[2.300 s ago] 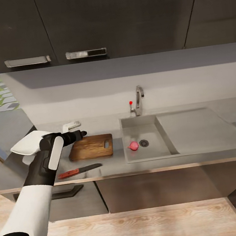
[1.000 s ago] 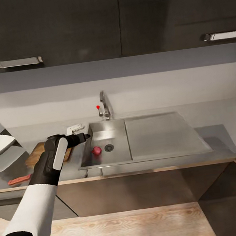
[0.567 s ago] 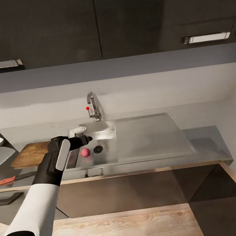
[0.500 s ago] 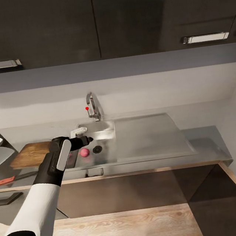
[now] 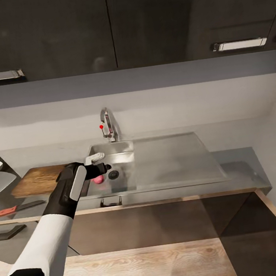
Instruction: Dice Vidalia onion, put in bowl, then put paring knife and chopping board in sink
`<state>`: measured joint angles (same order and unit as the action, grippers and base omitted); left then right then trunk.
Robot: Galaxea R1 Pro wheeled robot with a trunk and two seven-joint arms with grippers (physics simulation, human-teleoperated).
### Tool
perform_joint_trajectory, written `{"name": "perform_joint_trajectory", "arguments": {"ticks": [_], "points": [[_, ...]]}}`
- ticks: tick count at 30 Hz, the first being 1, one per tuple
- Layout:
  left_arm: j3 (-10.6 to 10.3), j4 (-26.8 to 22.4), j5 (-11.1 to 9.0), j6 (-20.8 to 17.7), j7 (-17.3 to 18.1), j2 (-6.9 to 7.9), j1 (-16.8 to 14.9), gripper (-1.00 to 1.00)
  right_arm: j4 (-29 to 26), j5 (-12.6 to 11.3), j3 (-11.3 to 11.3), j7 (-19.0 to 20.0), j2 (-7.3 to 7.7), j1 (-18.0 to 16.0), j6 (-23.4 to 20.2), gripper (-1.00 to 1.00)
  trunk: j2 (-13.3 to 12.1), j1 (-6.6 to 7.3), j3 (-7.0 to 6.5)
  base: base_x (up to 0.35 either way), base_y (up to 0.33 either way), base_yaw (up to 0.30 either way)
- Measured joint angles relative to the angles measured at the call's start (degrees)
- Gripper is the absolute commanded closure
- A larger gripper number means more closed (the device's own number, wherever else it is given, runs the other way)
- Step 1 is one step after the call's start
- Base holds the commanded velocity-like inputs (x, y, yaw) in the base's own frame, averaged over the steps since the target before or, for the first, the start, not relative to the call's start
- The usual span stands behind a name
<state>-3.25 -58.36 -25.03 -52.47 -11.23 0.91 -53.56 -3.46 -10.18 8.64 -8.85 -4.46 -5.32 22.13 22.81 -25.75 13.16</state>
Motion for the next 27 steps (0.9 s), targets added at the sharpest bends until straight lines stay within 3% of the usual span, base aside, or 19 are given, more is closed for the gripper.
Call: {"name": "perform_joint_trajectory", "arguments": {"ticks": [15,27], "points": [[0.0,0.3,0.37,0.13,-0.29,0.08,0.0,-1.0,-0.01,-0.01,0.0,0.0,-0.01,0.0,0.0,-1.0,0.0,0.01,0.0,0.089,0.0,0.0],[0.02,2.54,2.4,0.14,-0.69,0.31,0.0,-1.0,-0.01,-0.01,0.0,0.0,-0.01,0.0,0.0,-1.0,0.0,0.0,0.0,0.049,0.0,0.0]]}}
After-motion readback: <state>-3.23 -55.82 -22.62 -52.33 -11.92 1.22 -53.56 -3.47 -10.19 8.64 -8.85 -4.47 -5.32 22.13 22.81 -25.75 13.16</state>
